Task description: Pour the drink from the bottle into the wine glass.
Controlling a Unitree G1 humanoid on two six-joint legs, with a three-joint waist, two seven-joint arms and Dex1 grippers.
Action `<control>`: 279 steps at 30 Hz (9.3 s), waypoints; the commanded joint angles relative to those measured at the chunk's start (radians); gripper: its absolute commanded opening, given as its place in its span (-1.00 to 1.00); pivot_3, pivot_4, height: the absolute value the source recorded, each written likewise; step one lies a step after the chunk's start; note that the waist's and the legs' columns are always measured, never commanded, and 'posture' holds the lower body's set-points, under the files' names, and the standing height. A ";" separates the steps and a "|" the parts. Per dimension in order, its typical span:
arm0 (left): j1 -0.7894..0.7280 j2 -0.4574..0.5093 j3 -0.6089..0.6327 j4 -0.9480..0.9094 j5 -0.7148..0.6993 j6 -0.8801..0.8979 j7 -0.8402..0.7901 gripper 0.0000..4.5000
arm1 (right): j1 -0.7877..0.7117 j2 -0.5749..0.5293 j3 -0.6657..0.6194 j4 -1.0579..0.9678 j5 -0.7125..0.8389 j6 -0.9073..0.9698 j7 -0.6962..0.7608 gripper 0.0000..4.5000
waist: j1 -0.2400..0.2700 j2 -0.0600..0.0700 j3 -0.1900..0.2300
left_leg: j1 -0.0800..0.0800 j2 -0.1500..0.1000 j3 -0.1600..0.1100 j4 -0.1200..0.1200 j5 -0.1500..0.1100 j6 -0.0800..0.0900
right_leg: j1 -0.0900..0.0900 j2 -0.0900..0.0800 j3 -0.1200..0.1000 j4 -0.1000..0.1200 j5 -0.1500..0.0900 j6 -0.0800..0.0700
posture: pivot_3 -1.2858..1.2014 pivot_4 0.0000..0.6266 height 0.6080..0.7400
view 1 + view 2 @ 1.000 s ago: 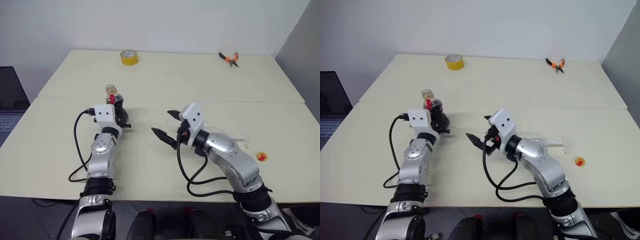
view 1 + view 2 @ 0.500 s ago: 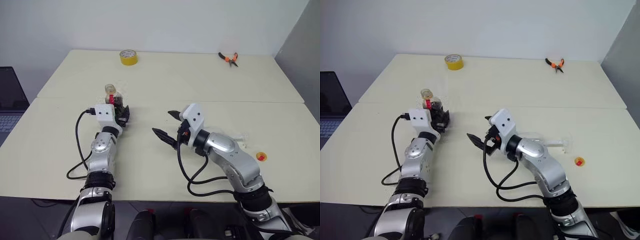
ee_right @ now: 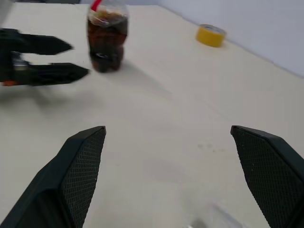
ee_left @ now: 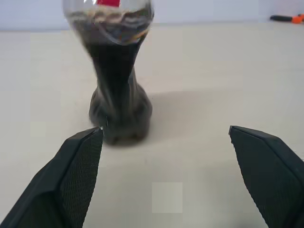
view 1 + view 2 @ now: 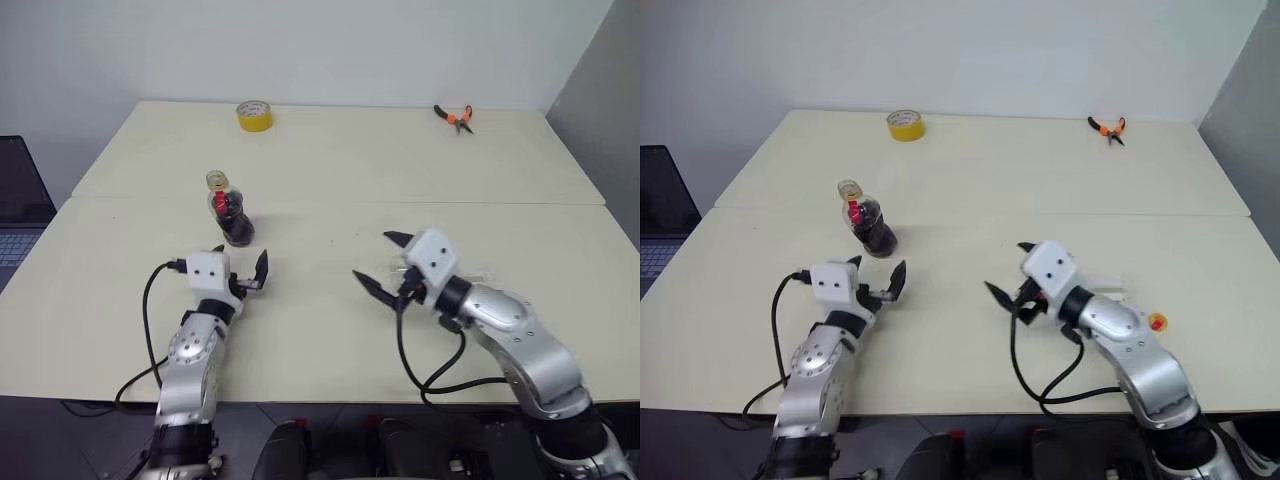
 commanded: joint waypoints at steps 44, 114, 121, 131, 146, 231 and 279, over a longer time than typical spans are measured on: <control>-0.190 0.143 -0.231 -0.106 -0.077 0.116 -0.414 0.99 | -0.008 -0.199 0.126 0.434 -0.946 -0.317 -0.183 1.00 | 0.016 0.000 0.000 | 0.002 0.000 0.004 0.000 0.003 -0.005 | 0.001 0.001 0.004 -0.002 0.000 0.000 | 0.03 -0.52 1.00; -0.208 0.504 0.072 -0.242 -0.464 0.331 -0.693 1.00 | -0.306 0.458 -0.063 1.226 -0.082 -0.918 0.011 -0.94 | -0.007 0.001 0.000 | 0.004 0.001 0.004 -0.002 0.001 -0.001 | 0.000 0.001 0.004 0.001 0.000 -0.001 | 0.03 -0.52 1.00; -0.227 0.501 0.060 -0.250 -0.450 0.333 -0.684 1.00 | -0.307 0.463 -0.064 1.221 -0.079 -0.908 0.020 -0.07 | -0.007 0.001 0.000 | 0.004 0.001 0.004 -0.002 0.001 -0.001 | 0.000 0.001 0.005 0.001 0.000 -0.001 | 0.03 -0.52 1.00; -0.236 0.493 0.045 -0.258 -0.447 0.329 -0.676 1.00 | -0.310 0.464 -0.065 1.210 -0.083 -0.903 0.018 0.98 | -0.007 0.001 0.000 | 0.004 0.001 0.004 -0.002 0.001 -0.001 | 0.000 0.001 0.005 0.001 0.000 -0.001 | 0.03 -0.52 1.00; -0.254 0.486 0.049 -0.265 -0.459 0.334 -0.673 1.00 | -0.253 0.436 -0.063 1.109 -0.064 -0.845 0.056 0.98 | -0.007 0.001 0.000 | 0.003 0.001 0.004 -0.002 0.001 -0.001 | 0.000 0.001 0.005 0.001 0.000 -0.001 | 0.03 -0.52 1.00; -0.479 0.061 0.080 0.477 -0.006 -0.116 0.024 0.07 | 0.124 0.053 -0.029 -0.039 0.267 -0.096 0.149 1.00 | 0.007 -0.001 -0.001 | 0.001 0.000 0.000 0.000 0.001 -0.001 | 0.001 0.001 0.000 -0.001 0.000 0.000 | 0.03 -0.52 1.00; -0.719 0.185 -0.228 0.392 0.277 -0.300 -0.134 -0.67 | 0.075 0.092 -0.136 -0.164 0.359 -0.086 -0.015 1.00 | 0.007 -0.001 -0.001 | -0.001 0.000 0.001 0.000 0.002 -0.002 | 0.000 0.001 0.001 0.000 0.000 0.000 | 0.03 -0.52 1.00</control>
